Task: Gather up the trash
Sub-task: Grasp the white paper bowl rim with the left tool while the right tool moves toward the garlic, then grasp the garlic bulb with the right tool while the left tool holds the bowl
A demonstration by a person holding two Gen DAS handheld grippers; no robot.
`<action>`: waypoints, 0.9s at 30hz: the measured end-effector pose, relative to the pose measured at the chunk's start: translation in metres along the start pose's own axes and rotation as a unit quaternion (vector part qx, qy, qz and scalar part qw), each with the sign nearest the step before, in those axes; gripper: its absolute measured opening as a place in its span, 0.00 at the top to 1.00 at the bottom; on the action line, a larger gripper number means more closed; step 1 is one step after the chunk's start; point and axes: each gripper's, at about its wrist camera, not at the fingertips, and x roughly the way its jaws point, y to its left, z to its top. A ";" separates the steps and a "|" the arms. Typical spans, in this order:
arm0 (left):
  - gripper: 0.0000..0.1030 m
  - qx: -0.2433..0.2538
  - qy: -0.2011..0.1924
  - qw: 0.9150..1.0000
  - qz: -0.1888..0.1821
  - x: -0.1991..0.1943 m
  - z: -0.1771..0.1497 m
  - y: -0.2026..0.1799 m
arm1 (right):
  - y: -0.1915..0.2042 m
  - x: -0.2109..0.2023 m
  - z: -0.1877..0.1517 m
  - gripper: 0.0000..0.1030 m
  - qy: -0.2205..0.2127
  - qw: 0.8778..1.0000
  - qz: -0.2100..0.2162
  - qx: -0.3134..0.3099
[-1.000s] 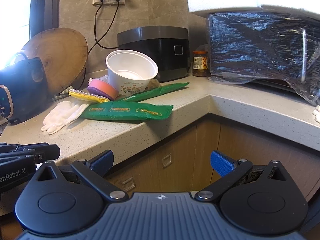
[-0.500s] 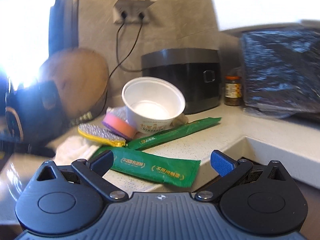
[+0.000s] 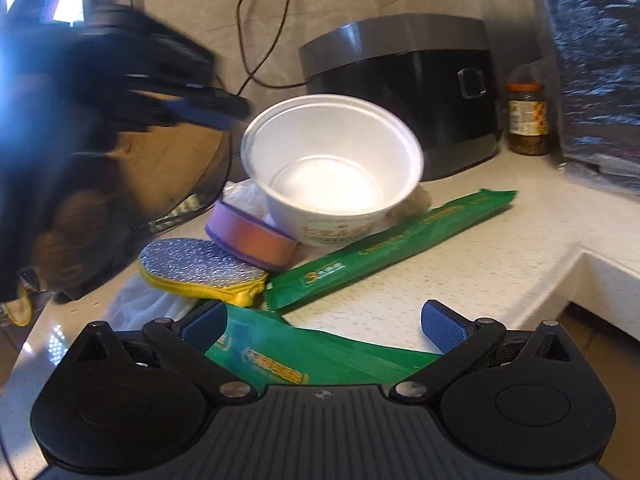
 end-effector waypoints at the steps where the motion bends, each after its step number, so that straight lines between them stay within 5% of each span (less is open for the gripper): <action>1: 0.79 0.004 0.007 1.000 0.012 0.010 0.000 0.000 | 0.001 0.000 -0.001 0.00 0.005 1.000 0.006 -0.002; 9: 0.77 0.000 0.036 0.999 -0.005 0.048 -0.013 0.010 | -0.006 0.008 0.003 0.00 0.051 0.997 0.053 -0.004; 12: 0.85 0.018 0.037 0.999 -0.010 0.042 -0.020 0.011 | -0.007 0.010 0.006 0.00 0.064 0.996 0.057 -0.001; 16: 0.90 -0.029 -0.010 0.999 -0.035 0.008 -0.019 0.033 | -0.013 0.013 0.013 0.00 0.076 0.995 0.066 0.025; 21: 0.89 -0.034 -0.074 0.997 -0.011 -0.066 -0.026 0.058 | -0.012 0.015 0.012 0.00 0.075 0.993 0.095 0.012; 27: 0.89 -0.029 -0.058 0.997 0.036 -0.128 -0.061 0.086 | 0.004 0.016 0.012 0.00 0.076 0.994 0.068 -0.028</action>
